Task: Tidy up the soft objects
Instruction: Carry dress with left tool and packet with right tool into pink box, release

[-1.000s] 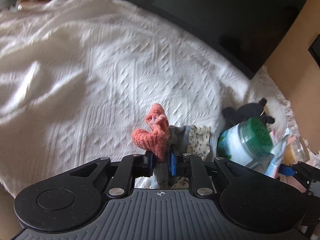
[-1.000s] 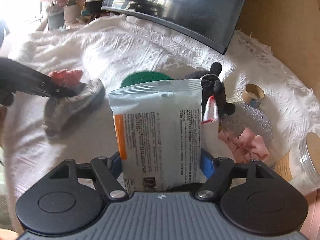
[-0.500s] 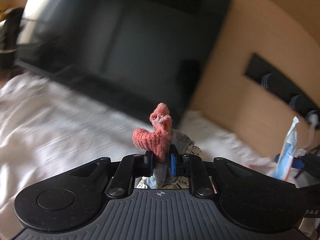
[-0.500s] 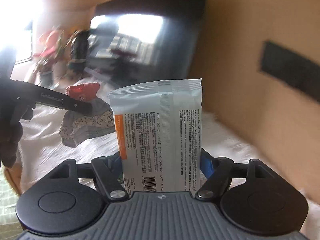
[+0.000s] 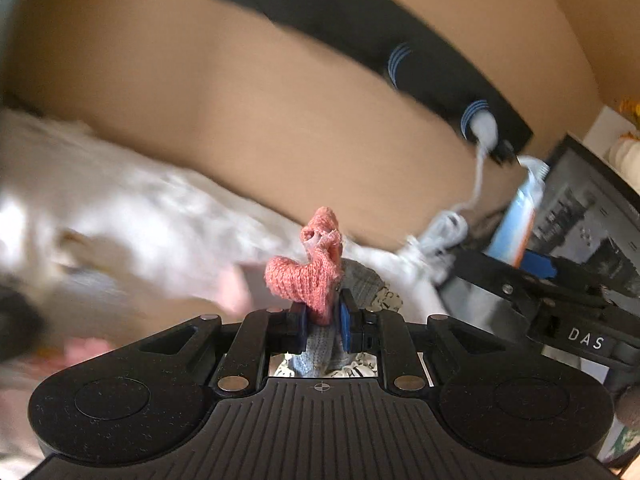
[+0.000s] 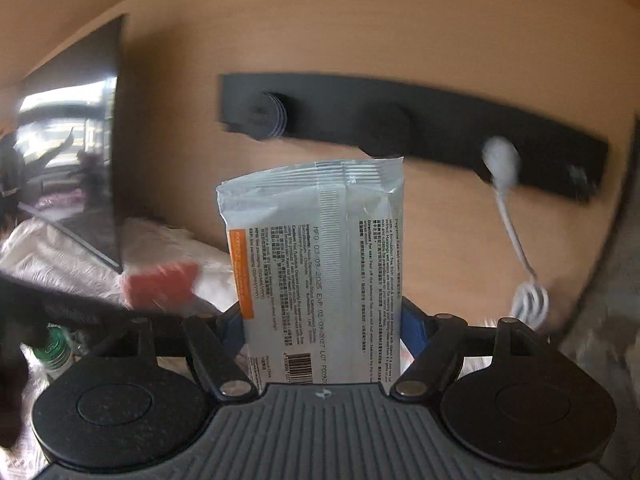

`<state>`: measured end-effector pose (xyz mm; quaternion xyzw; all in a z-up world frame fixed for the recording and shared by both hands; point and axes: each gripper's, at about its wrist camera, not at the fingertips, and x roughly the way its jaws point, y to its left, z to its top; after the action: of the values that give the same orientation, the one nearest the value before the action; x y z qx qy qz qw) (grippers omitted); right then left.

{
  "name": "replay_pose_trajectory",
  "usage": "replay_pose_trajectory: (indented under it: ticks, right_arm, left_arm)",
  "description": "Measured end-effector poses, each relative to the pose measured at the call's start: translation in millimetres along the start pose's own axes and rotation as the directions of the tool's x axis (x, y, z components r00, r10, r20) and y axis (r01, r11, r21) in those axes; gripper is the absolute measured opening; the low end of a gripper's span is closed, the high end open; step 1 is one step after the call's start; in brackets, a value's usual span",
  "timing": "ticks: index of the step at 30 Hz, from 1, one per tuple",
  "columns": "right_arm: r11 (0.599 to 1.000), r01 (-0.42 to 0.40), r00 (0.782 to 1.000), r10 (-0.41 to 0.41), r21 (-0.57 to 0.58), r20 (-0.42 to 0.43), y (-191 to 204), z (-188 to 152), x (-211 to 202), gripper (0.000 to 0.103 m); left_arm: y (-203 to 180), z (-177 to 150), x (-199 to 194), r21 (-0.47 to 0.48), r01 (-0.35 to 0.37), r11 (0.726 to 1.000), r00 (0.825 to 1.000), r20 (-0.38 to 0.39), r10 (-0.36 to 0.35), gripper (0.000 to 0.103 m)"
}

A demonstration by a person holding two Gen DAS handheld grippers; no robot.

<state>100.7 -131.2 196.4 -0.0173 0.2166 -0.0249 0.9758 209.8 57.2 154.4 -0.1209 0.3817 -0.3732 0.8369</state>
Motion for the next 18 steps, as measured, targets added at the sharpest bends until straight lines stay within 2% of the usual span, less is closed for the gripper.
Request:
replay_pose_trajectory:
  ticks: [2,4,5,7,9,12,15,17,18]
  right_arm:
    - [0.999,-0.010,1.000,0.011,0.054,-0.028,-13.4,-2.7,10.1,0.074]
    - [0.993,-0.033,0.997,0.040,0.110,-0.063,-28.4,-4.3,24.4,0.075]
    - [0.989,-0.055,0.994,0.068,0.138,-0.091,-34.5,-5.6,35.6,0.075]
    - [0.981,-0.073,0.979,0.105,0.179,-0.175,-46.8,-13.0,66.9,0.075]
    - [0.976,-0.053,0.966,0.104,0.213,-0.238,-52.1,-23.2,87.7,0.075]
    - [0.973,-0.006,0.952,0.075,0.229,-0.297,-60.0,-41.9,102.9,0.075]
    - [0.966,-0.004,0.942,0.090,0.259,-0.323,-67.3,-53.4,110.1,0.076]
    - [0.959,-0.041,0.921,0.145,0.280,-0.362,-69.2,-57.8,118.4,0.078]
    - [0.963,-0.055,0.892,0.166,0.264,-0.420,-66.3,-61.2,128.2,0.078]
  left_arm:
    - [-8.8,0.0,29.5,-0.006,0.042,0.999,0.998,-0.052,-0.043,0.020]
    - [-9.8,-4.8,64.5,-0.045,0.066,0.997,0.988,-0.139,-0.072,0.023]
    - [-10.0,-10.7,77.1,-0.054,0.050,0.997,0.982,-0.178,-0.059,0.026]
    - [-10.7,-17.8,100.9,-0.019,-0.022,1.000,0.972,-0.232,0.017,0.027]
    - [-10.3,-22.4,106.0,0.021,-0.073,0.997,0.972,-0.221,0.076,0.027]
    - [-3.0,-23.4,98.1,0.009,-0.085,0.996,0.977,-0.197,0.085,0.027]
    - [-2.0,-15.3,83.7,0.000,-0.110,0.994,0.987,-0.120,0.109,0.027]
    - [-2.3,-12.1,70.3,-0.019,-0.109,0.994,0.991,-0.078,0.108,0.027]
    - [-2.9,-10.3,65.8,-0.023,-0.113,0.993,0.992,-0.065,0.111,0.027]
